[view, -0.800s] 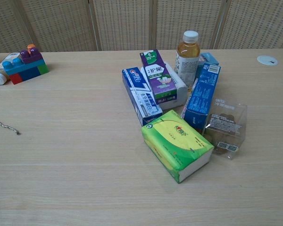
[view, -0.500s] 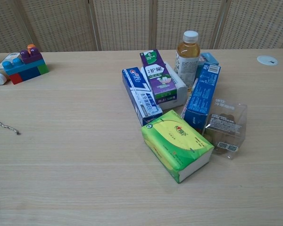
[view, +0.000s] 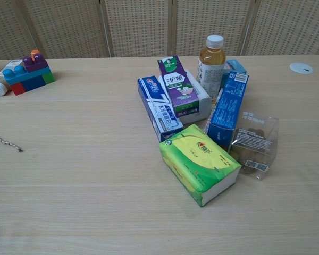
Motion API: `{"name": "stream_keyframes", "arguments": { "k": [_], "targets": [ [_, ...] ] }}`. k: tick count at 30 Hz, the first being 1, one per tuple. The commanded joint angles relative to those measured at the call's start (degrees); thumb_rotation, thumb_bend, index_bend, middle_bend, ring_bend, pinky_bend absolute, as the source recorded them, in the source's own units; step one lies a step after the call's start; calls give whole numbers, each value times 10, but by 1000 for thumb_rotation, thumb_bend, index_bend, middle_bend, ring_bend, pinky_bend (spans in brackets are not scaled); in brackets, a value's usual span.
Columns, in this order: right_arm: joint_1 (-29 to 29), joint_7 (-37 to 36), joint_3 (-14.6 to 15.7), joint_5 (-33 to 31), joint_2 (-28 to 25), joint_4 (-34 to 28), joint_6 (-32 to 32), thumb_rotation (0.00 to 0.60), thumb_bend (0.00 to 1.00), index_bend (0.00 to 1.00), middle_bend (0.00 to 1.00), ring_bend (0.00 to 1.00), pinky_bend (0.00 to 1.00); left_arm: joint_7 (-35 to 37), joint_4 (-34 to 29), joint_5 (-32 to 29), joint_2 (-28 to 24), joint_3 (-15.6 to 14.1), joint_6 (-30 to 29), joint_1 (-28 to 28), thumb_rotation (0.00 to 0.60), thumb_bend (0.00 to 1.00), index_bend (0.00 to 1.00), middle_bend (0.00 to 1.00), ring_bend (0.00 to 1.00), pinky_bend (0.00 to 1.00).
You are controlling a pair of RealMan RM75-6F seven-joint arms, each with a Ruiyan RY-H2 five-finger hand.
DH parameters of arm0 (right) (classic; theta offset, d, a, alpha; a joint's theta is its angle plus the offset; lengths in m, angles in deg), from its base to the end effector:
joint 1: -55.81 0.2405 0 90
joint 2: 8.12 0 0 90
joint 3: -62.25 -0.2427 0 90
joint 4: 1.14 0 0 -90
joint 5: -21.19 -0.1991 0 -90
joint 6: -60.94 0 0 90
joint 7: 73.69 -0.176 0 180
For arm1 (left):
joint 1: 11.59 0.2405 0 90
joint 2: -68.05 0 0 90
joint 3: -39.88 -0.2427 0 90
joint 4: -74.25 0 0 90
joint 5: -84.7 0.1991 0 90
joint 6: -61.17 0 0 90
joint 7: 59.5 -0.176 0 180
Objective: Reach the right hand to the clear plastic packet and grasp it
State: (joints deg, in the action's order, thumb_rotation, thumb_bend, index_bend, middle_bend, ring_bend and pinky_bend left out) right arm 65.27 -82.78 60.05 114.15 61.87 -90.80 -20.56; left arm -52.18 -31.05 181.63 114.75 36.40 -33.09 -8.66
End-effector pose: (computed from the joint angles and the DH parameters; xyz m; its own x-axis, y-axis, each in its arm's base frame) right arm -0.2616 -0.2284 0.1158 0.2169 -0.0817 0.9728 -0.9608 -0.1940 0.1980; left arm -0.2603 0.1502 0.2253 0.3457 0.0158 0.9382 0.9371 -0.0578 -0.3443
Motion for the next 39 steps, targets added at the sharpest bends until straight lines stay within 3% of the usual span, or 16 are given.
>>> {"name": "stream_keyframes", "arguments": {
  "k": [1,7,12,30,39],
  "targets": [
    [24,-25,10,0,-15,-25,43,600,0,0,0,0,0,-4,-2,-2,1,1,3,-1,600,130,86,0,0,0],
    [41,-34,39,13,-37,-86,92,600,0,0,0,0,0,-13,-5,-1,4,0,9,-3,600,130,87,0,0,0],
    [65,-24,44,8,-30,-112,137,600,0,0,0,0,0,-12,-5,2,4,-1,6,-1,600,129,86,0,0,0],
    [154,-3,-26,-140,56,-67,265,600,0,0,0,0,0,-24,-6,-8,7,1,16,-4,600,129,87,0,0,0],
    [168,25,-38,-188,81,-49,277,600,0,0,0,0,0,-29,-6,-12,9,3,20,-6,600,130,89,0,0,0]
  ]
}}
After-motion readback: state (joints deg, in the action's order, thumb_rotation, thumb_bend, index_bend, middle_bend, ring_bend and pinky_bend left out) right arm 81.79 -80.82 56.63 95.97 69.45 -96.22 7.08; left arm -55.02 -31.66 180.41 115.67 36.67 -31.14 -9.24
